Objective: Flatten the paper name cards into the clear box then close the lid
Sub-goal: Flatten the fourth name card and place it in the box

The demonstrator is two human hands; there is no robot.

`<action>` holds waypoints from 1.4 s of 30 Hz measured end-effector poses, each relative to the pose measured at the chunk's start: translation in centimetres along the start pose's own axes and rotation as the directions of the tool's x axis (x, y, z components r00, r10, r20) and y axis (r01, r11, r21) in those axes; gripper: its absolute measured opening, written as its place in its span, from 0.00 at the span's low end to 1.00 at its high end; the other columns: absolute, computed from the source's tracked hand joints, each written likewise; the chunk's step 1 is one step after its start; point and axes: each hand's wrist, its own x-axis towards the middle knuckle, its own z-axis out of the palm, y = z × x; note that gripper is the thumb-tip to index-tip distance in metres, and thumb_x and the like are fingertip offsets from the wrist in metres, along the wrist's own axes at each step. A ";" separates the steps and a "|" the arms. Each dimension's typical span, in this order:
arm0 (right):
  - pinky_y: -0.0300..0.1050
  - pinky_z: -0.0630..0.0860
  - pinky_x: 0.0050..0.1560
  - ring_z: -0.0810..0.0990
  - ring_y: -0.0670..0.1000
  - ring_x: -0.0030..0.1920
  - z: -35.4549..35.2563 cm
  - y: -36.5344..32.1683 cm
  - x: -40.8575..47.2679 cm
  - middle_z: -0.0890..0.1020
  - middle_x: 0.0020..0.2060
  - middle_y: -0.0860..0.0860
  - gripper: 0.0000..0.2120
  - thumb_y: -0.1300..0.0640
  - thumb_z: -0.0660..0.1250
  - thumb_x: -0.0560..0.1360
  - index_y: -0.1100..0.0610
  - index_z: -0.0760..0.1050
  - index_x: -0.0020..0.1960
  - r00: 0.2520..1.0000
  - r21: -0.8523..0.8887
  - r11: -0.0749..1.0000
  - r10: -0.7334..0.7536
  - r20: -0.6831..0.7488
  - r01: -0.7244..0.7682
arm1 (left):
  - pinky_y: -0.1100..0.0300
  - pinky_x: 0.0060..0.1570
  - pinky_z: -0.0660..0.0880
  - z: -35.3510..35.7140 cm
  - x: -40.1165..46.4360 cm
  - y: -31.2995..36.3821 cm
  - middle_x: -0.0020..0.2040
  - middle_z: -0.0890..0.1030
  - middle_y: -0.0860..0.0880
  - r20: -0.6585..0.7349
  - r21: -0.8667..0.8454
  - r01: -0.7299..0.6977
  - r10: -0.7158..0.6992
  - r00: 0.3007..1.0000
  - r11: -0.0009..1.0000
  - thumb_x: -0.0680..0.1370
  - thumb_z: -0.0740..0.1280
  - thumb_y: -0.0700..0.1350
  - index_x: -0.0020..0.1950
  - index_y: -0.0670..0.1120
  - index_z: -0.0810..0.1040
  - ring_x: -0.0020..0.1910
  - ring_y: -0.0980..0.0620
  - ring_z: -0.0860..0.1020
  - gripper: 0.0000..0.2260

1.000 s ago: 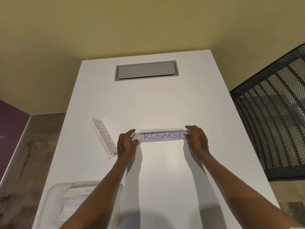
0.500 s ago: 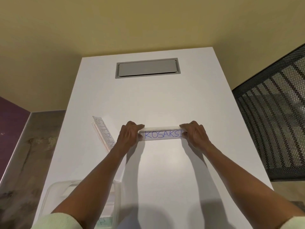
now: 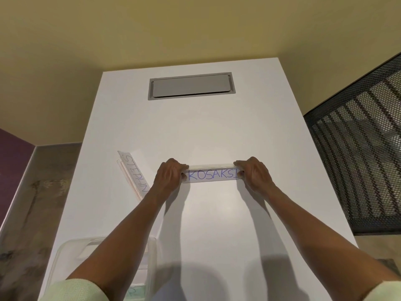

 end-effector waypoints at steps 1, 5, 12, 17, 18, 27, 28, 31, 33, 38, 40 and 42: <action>0.46 0.67 0.38 0.73 0.58 0.40 -0.2 -0.2 0.0 0.72 0.35 0.51 0.12 0.64 0.67 0.70 0.57 0.79 0.52 1.000 0.013 1.000 0.017 0.011 -0.017 | 0.48 0.34 0.76 0.0 0.0 0.0 0.32 0.81 0.42 -0.012 -0.004 -0.011 0.011 1.000 1.000 0.65 0.68 0.40 0.45 0.42 0.84 0.37 0.41 0.80 0.11; 0.45 0.66 0.37 0.73 0.60 0.36 -0.6 -0.5 0.0 0.73 0.31 0.50 0.12 0.66 0.69 0.67 0.59 0.80 0.50 1.000 -0.012 1.000 0.014 -0.018 -0.014 | 0.48 0.37 0.75 -0.2 0.1 0.3 0.32 0.82 0.44 0.022 0.040 0.044 -0.044 0.999 0.998 0.66 0.63 0.43 0.42 0.43 0.83 0.40 0.42 0.78 0.11; 0.51 0.73 0.35 0.78 0.60 0.34 -0.7 -0.7 -0.7 0.82 0.34 0.53 0.16 0.68 0.76 0.61 0.58 0.82 0.47 0.995 -0.054 0.997 -0.059 -0.075 0.055 | 0.52 0.37 0.74 -1.1 -0.6 0.6 0.34 0.83 0.44 -0.023 -0.012 0.045 -0.045 0.999 0.999 0.68 0.62 0.41 0.46 0.45 0.85 0.41 0.42 0.79 0.14; 0.51 0.74 0.33 0.79 0.60 0.33 -2.6 -1.8 -1.5 0.81 0.32 0.54 0.13 0.66 0.75 0.62 0.57 0.83 0.46 0.992 -0.073 0.994 -0.083 -0.099 0.076 | 0.59 0.36 0.67 -3.4 -1.4 1.6 0.33 0.83 0.46 -0.091 0.017 0.015 -0.014 0.996 1.000 0.66 0.71 0.37 0.44 0.45 0.86 0.37 0.43 0.80 0.09; 0.51 0.73 0.33 0.79 0.60 0.33 -3.2 -2.2 -1.8 0.81 0.32 0.54 0.14 0.66 0.76 0.61 0.58 0.83 0.46 0.990 -0.069 0.994 -0.087 -0.111 0.079 | 0.59 0.36 0.67 -4.3 -1.7 1.9 0.32 0.83 0.47 -0.095 0.035 0.003 0.001 0.995 0.999 0.66 0.72 0.36 0.44 0.45 0.86 0.37 0.43 0.80 0.09; 0.45 0.69 0.30 0.78 0.61 0.30 -7.3 -5.8 -4.6 0.80 0.30 0.55 0.19 0.70 0.80 0.55 0.61 0.82 0.44 0.966 -0.118 0.980 -0.183 -0.181 0.163 | 0.58 0.29 0.73 -10.0 -4.9 4.3 0.29 0.82 0.48 -0.141 0.118 -0.096 0.112 0.984 0.988 0.63 0.72 0.34 0.42 0.45 0.86 0.31 0.44 0.79 0.11; 0.44 0.67 0.31 0.78 0.60 0.30 -7.7 -6.1 -5.0 0.80 0.30 0.54 0.19 0.71 0.80 0.55 0.61 0.81 0.44 0.961 -0.119 0.978 -0.194 -0.196 0.173 | 0.59 0.28 0.73 -10.5 -5.4 4.5 0.29 0.82 0.49 -0.144 0.124 -0.097 0.114 0.983 0.988 0.63 0.71 0.35 0.41 0.45 0.86 0.31 0.44 0.79 0.10; 0.45 0.69 0.30 0.78 0.60 0.30 -8.7 -6.9 -6.3 0.80 0.30 0.53 0.21 0.71 0.80 0.55 0.61 0.79 0.45 0.948 -0.136 0.969 -0.234 -0.214 0.208 | 0.58 0.30 0.72 -11.9 -7.0 5.2 0.30 0.82 0.49 -0.155 0.127 -0.098 0.118 0.981 0.987 0.64 0.70 0.35 0.42 0.44 0.86 0.32 0.43 0.80 0.10; 0.46 0.71 0.29 0.77 0.60 0.30 -9.4 -7.6 -7.3 0.80 0.30 0.54 0.21 0.70 0.81 0.55 0.62 0.80 0.45 0.944 -0.153 0.962 -0.256 -0.211 0.226 | 0.55 0.34 0.72 -12.9 -8.0 5.6 0.33 0.84 0.46 -0.174 0.113 -0.056 0.076 0.982 0.992 0.66 0.72 0.34 0.45 0.44 0.86 0.37 0.42 0.81 0.10; 0.47 0.71 0.29 0.78 0.61 0.31 -10.9 -10.2 -10.2 0.81 0.30 0.54 0.18 0.70 0.79 0.57 0.61 0.82 0.45 0.951 -0.134 0.968 -0.237 -0.198 0.213 | 0.54 0.42 0.72 -15.2 -10.9 6.8 0.43 0.84 0.40 -0.157 0.078 -0.004 0.016 0.987 0.997 0.71 0.71 0.35 0.52 0.43 0.85 0.45 0.39 0.80 0.11; 0.47 0.68 0.34 0.79 0.63 0.37 -11.3 -11.2 -11.1 0.82 0.34 0.56 0.14 0.68 0.75 0.64 0.59 0.83 0.49 0.972 -0.125 0.979 -0.179 -0.155 0.160 | 0.55 0.45 0.71 -15.7 -12.0 7.3 0.46 0.84 0.43 -0.109 0.098 0.044 -0.033 0.993 0.994 0.73 0.67 0.34 0.56 0.46 0.83 0.51 0.41 0.78 0.14; 0.47 0.66 0.38 0.78 0.62 0.43 -11.7 -12.2 -11.8 0.83 0.38 0.57 0.13 0.65 0.70 0.70 0.56 0.82 0.52 0.984 -0.135 0.984 -0.135 -0.116 0.119 | 0.56 0.46 0.69 -16.2 -13.0 7.3 0.49 0.84 0.46 -0.072 0.121 0.073 -0.065 0.995 0.990 0.74 0.65 0.35 0.59 0.48 0.82 0.54 0.44 0.77 0.16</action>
